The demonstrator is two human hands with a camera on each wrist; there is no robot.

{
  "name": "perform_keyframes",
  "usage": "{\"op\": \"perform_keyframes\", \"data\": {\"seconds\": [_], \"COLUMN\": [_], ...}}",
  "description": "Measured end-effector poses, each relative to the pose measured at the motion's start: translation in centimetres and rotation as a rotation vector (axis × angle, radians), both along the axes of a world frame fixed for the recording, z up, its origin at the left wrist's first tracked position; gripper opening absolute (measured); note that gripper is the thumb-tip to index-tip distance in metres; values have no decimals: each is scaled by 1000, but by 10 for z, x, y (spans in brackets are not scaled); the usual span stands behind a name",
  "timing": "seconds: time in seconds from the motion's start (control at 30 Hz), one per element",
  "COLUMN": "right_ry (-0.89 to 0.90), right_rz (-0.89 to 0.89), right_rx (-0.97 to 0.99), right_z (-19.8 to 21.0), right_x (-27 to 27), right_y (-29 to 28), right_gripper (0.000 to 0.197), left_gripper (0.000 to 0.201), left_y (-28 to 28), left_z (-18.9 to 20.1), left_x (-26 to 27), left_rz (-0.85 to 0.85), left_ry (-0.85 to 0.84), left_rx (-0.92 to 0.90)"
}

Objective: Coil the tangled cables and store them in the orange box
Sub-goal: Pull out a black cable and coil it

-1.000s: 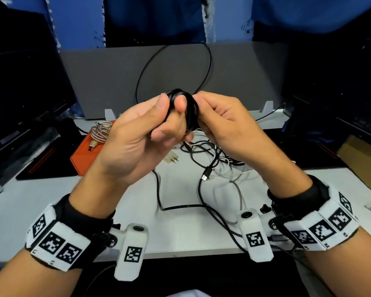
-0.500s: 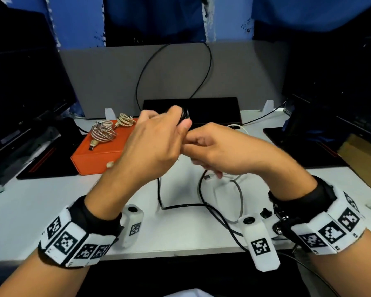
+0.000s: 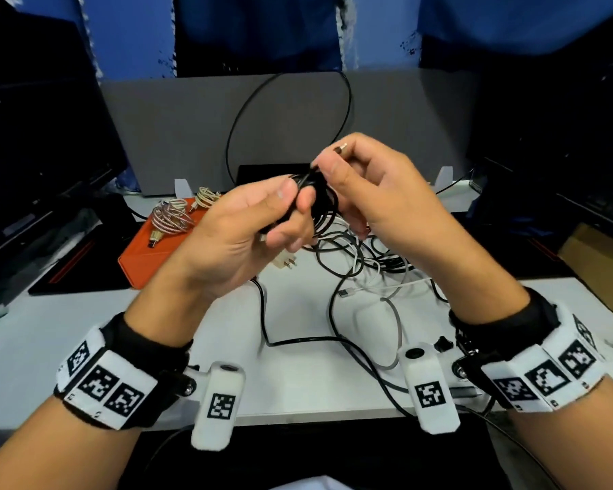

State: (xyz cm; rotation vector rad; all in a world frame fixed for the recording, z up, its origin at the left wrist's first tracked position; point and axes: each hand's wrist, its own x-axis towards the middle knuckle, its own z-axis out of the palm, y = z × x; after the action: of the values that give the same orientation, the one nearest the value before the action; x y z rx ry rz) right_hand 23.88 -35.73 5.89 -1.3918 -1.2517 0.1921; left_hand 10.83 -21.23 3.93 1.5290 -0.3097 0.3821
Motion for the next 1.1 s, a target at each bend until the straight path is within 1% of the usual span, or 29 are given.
{"op": "perform_keyframes", "data": {"seconds": [0.07,0.13,0.2,0.27,0.37,0.47,0.67,0.77,0.8,0.83,0.87,0.97,1.0,1.03,1.1], "right_ry": [-2,-13,-10,14,43,6,-179,-218,-204,-148,-36,454,562,633,717], "right_rz": [57,119,101,68,35,3,-129,-192,-196,-177,-130,90,148,196,296], "right_rx": [-124,-182,-155,-108,-63,-69,-58,-29,-25,-21,-16,-39,-53,-64,-83], "right_z": [-3,-5,-5,-7,-8,-11,-10,-8,-7,-8,-9,-13,-14,-16,-16], "right_x": [0,-1,1,4,4,4,5,4,4,2,-1,-13,-16,-17,-15], "right_y": [1,0,2,3,6,10,9,8,8,8,9,14,16,17,17], "right_gripper": [29,32,33,39,43,50,38,37,37,40,43,50,49,49,45], "left_gripper": [30,31,28,26,28,29,26,27,28,29,30,33,33,34,34], "left_y": [-6,-9,-10,-9,-8,-12,-24,-28,-30,-31,-31,-26,-22,-19,-15], "left_z": [-3,-4,-2,0,1,2,2,2,3,3,3,0,-2,-3,-6], "left_x": [4,7,8,6,4,4,5,4,3,3,4,8,9,10,12], "left_rz": [-23,-36,-46,-49,-12,46,226,314,334,342,337,313,314,314,299], "left_ry": [-16,-21,-14,-7,4,6,-8,-33,-43,-54,-68,-117,-120,-116,-99], "left_rx": [-139,-226,-275,-297,-270,-199,-44,5,17,11,-12,-128,-162,-193,-240]}}
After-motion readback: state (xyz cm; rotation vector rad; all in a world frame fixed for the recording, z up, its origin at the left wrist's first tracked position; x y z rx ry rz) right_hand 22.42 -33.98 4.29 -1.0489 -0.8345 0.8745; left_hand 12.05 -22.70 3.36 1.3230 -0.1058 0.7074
